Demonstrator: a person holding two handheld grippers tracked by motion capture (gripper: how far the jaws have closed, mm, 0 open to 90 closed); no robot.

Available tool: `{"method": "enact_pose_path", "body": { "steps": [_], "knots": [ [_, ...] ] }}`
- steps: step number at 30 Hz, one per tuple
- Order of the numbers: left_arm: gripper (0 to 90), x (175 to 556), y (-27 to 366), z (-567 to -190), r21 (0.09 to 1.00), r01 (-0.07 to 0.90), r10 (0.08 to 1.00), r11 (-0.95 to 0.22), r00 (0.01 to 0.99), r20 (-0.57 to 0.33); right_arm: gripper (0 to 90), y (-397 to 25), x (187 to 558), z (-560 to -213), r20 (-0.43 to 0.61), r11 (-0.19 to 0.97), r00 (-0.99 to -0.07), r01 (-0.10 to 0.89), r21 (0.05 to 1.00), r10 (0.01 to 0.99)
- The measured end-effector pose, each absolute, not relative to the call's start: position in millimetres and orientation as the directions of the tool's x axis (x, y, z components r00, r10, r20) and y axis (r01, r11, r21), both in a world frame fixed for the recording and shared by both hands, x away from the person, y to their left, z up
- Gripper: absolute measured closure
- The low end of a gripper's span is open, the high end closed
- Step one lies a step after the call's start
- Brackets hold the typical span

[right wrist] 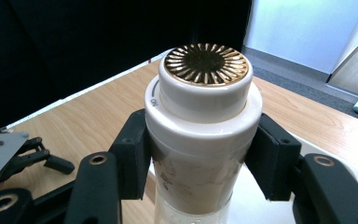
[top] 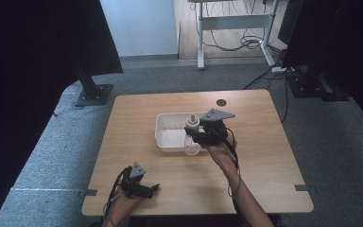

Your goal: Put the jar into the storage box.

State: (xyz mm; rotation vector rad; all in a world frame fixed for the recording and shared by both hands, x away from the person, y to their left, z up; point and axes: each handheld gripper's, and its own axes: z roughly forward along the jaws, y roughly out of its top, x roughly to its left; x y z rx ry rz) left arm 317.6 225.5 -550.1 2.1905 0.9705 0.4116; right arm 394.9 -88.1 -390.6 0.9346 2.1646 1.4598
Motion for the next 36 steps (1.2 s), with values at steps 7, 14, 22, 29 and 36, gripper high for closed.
{"method": "enact_pose_path", "body": {
  "steps": [7,14,22,29,36],
  "knots": [
    [0.0,317.6,225.5,-550.1,0.707,0.522,0.743,-0.478,0.67,0.008,45.0,-79.6,410.1,-389.1,0.059,0.239,-0.711,0.312,0.92,0.701],
    [0.0,317.5,225.4,-550.1,0.706,0.522,0.742,-0.478,0.67,0.007,45.0,-71.3,428.0,-391.9,0.07,0.227,-0.704,0.318,0.92,0.706],
    [0.0,317.5,225.5,-550.0,0.705,0.521,0.741,-0.48,0.671,0.008,45.0,-61.2,445.8,-399.7,0.075,0.225,-0.698,0.327,0.918,0.712],
    [0.0,317.4,225.4,-550.0,0.705,0.521,0.74,-0.48,0.672,0.007,45.0,-49.4,459.3,-407.8,0.064,0.237,-0.704,0.321,0.917,0.707],
    [0.0,317.4,225.4,-550.0,0.705,0.522,0.74,-0.48,0.672,0.007,45.1,-39.8,468.4,-416.2,0.055,0.249,-0.707,0.32,0.914,0.705]
  ]
}}
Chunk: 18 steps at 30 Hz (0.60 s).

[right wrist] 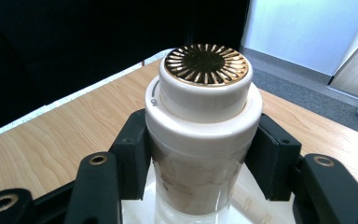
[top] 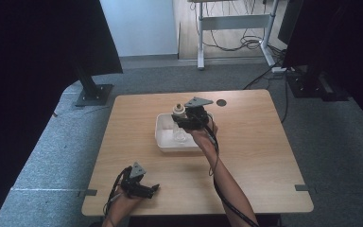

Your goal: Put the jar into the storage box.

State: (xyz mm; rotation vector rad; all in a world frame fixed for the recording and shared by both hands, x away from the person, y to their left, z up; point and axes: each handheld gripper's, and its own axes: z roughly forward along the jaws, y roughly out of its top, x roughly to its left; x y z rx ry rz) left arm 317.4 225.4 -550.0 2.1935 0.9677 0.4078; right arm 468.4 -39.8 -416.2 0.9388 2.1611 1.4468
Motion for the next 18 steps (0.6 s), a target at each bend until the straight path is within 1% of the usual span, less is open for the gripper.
{"method": "enact_pose_path", "body": {
  "steps": [18],
  "knots": [
    [0.0,317.3,225.3,-550.1,0.705,0.522,0.74,-0.48,0.672,0.006,45.0,-20.4,487.1,-447.3,0.061,0.27,-0.711,0.343,0.9,0.701]
  ]
}}
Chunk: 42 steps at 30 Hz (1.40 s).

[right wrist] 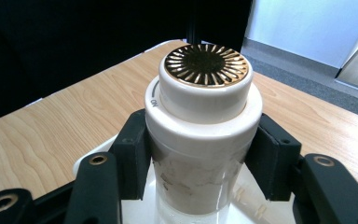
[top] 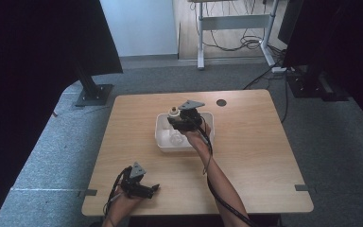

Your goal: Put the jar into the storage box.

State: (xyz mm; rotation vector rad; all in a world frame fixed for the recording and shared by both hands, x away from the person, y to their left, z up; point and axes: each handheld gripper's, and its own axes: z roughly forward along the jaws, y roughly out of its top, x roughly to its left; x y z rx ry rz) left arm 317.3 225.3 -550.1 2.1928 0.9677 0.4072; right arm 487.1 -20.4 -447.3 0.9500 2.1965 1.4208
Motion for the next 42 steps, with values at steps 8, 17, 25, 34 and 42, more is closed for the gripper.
{"method": "enact_pose_path", "body": {
  "steps": [8,17,25,34,42],
  "knots": [
    [0.0,317.3,225.4,-550.0,0.704,0.521,0.739,-0.482,0.673,0.007,44.8,-17.6,489.5,-451.4,0.059,0.277,-0.72,0.339,0.899,0.692],
    [0.0,317.3,225.4,-550.0,0.705,0.521,0.739,-0.482,0.674,0.007,43.6,-16.4,488.9,-452.0,0.072,0.271,-0.721,0.35,0.897,0.689],
    [0.0,317.3,225.5,-549.9,0.704,0.521,0.739,-0.483,0.674,0.008,36.9,-16.6,487.9,-451.3,0.063,0.274,-0.727,0.336,0.901,0.684],
    [0.0,317.2,225.4,-550.0,0.705,0.521,0.739,-0.482,0.673,0.007,9.2,-21.9,489.4,-447.6,0.093,0.251,-0.758,0.326,0.911,0.646],
    [0.0,317.3,225.4,-550.0,0.705,0.521,0.739,-0.481,0.673,0.007,7.1,-27.7,483.7,-443.0,0.093,0.252,-0.765,0.321,0.913,0.638]
  ]
}}
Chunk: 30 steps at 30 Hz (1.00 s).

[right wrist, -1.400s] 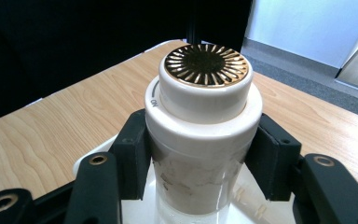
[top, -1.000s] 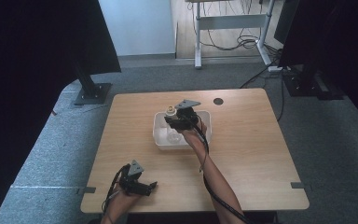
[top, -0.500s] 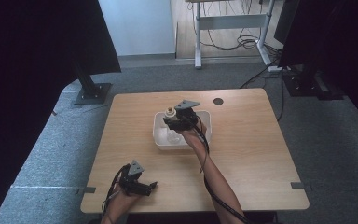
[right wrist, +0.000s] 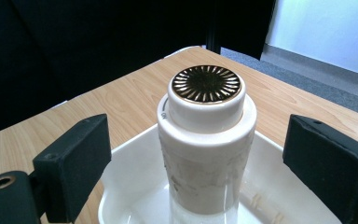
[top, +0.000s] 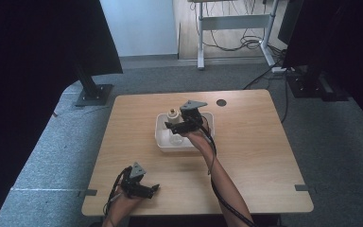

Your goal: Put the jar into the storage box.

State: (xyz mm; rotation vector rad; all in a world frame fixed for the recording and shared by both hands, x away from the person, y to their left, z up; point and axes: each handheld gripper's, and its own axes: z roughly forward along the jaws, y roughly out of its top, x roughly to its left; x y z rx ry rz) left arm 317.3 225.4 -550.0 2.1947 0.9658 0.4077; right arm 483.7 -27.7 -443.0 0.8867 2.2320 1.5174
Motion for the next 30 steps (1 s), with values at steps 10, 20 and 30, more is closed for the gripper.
{"method": "enact_pose_path", "body": {
  "steps": [10,20,30],
  "knots": [
    [0.0,317.3,225.3,-550.1,0.706,0.52,0.74,-0.481,0.673,0.008,7.7,-32.8,470.0,-435.4,0.063,0.271,-0.765,0.303,0.914,0.641],
    [0.0,317.3,225.3,-550.1,0.706,0.521,0.742,-0.48,0.67,0.009,7.5,-38.0,456.0,-435.6,0.052,0.277,-0.771,0.29,0.916,0.635],
    [0.0,316.9,224.8,-550.1,0.705,0.525,0.748,-0.476,0.664,0.01,7.3,-44.8,444.2,-440.5,0.045,0.293,-0.776,0.291,0.911,0.63]
  ]
}}
